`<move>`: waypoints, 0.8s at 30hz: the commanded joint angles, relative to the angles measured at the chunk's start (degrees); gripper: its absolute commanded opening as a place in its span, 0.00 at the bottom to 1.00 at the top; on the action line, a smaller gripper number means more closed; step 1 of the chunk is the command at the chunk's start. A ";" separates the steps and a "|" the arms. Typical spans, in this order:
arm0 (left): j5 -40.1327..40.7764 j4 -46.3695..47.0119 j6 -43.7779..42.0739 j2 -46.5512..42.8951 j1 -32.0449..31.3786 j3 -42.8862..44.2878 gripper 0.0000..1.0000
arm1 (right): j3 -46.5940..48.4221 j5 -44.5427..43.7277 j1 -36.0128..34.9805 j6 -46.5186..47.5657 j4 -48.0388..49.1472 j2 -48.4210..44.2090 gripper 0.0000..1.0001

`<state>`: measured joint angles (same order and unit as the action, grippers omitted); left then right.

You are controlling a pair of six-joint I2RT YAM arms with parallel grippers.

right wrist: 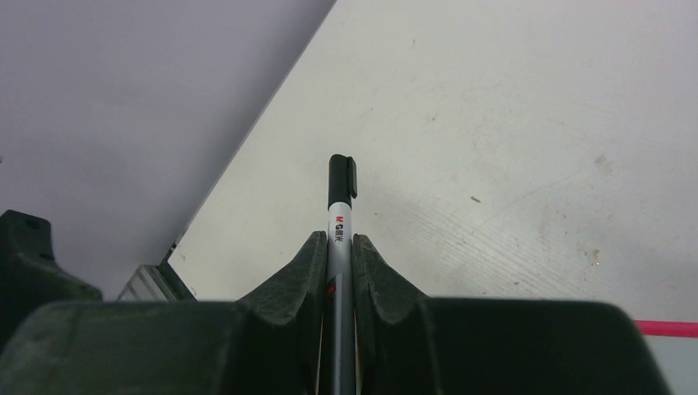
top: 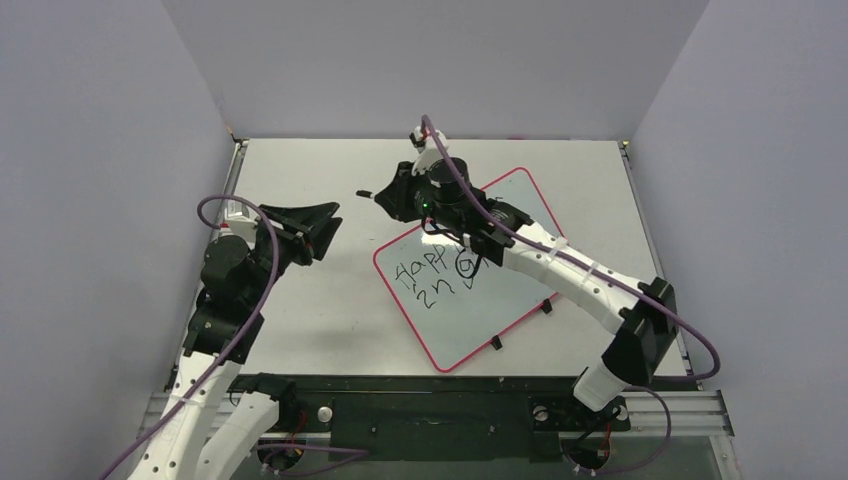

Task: Write a sentence on the whiteboard
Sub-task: Close the whiteboard marker at the center of the board, then place the whiteboard marker at the center of the board.

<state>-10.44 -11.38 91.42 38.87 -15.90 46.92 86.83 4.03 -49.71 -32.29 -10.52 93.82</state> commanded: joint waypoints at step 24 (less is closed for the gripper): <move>-2.36 11.40 5.62 2.21 0.85 -3.50 0.41 | -3.13 14.07 -3.76 2.09 14.64 -8.30 0.00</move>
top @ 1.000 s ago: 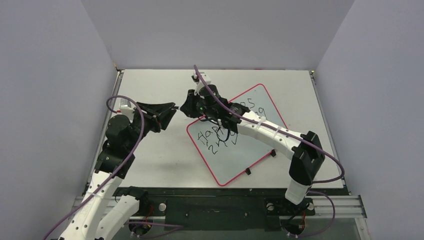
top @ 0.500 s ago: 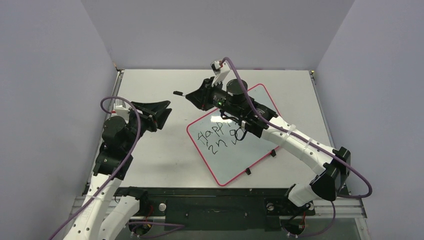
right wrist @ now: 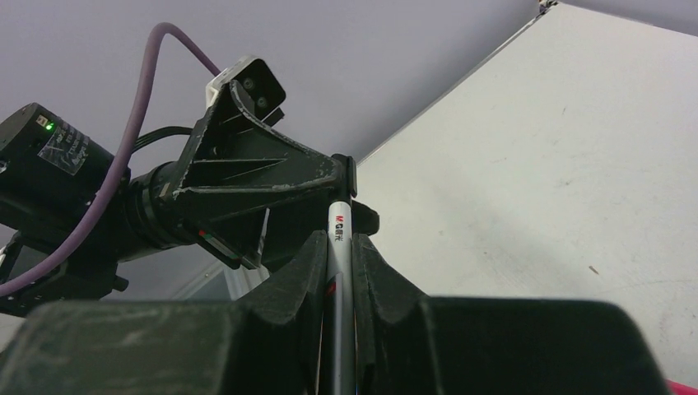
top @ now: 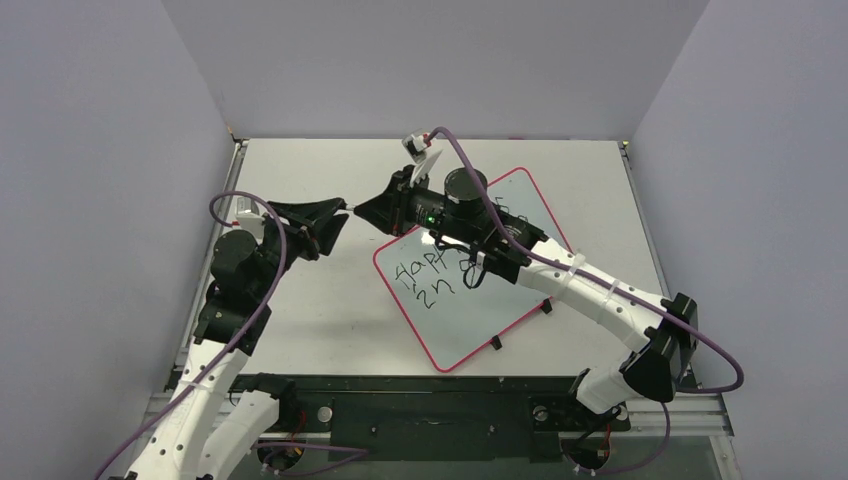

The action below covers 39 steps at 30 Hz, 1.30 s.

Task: Write a sentence on the whiteboard
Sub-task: Place the whiteboard marker at the center of the board.

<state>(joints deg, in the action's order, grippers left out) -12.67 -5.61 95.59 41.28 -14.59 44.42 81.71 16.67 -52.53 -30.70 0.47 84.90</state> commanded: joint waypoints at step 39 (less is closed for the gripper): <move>14.37 -32.64 -40.59 -0.45 9.04 12.23 0.00 | -4.39 -26.94 -1.58 14.07 -21.01 -24.20 0.83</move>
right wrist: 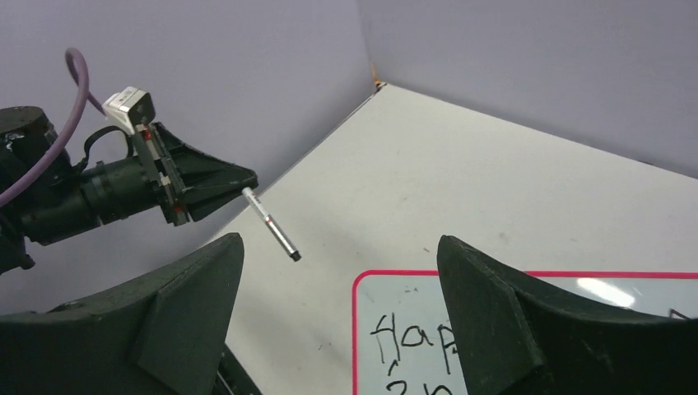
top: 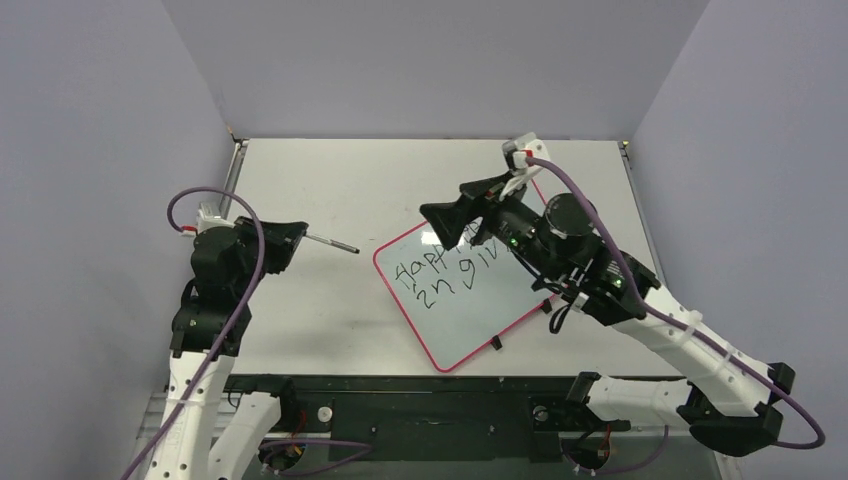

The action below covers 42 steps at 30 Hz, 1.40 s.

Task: Write a sentence on the whiteboard
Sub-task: Place the whiteboard marker at the center of the board.

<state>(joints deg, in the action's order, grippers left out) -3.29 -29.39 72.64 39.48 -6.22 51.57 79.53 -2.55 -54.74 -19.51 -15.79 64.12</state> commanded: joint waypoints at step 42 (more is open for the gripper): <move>2.01 9.77 -43.35 36.83 -1.88 -9.47 0.38 | -15.58 -17.82 2.03 1.75 -11.48 -14.66 0.85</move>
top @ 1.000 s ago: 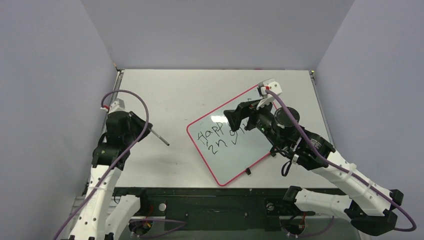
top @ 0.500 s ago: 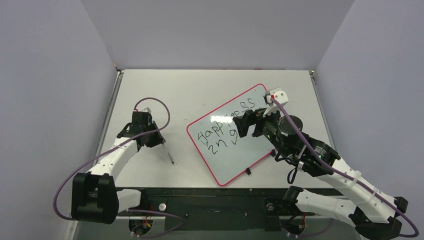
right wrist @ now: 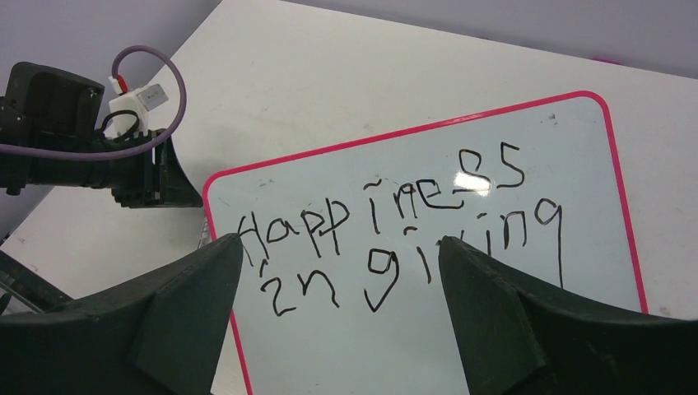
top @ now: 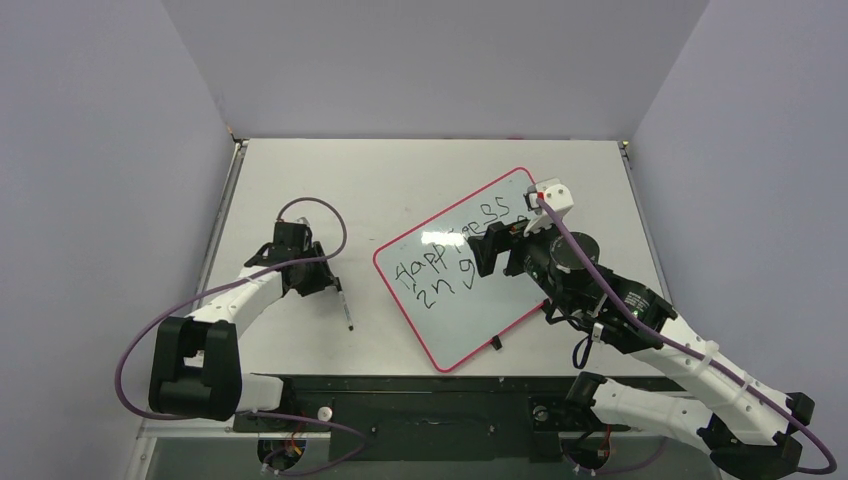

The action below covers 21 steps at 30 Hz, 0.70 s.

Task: Write a sentence on the whiteboard
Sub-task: Place the whiteboard marker at the center of the board, then reset both arms

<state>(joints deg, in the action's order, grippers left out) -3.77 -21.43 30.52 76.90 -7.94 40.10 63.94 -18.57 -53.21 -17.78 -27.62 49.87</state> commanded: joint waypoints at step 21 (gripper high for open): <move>21.01 39.83 -20.31 -22.09 -0.30 -19.45 0.37 | -15.71 -20.02 0.39 -0.68 11.65 -10.47 0.88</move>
<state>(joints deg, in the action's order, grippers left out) 13.61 -0.12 17.67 58.06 -7.94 27.64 49.50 -32.82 -53.19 -17.56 -22.35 41.76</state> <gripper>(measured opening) 0.377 0.882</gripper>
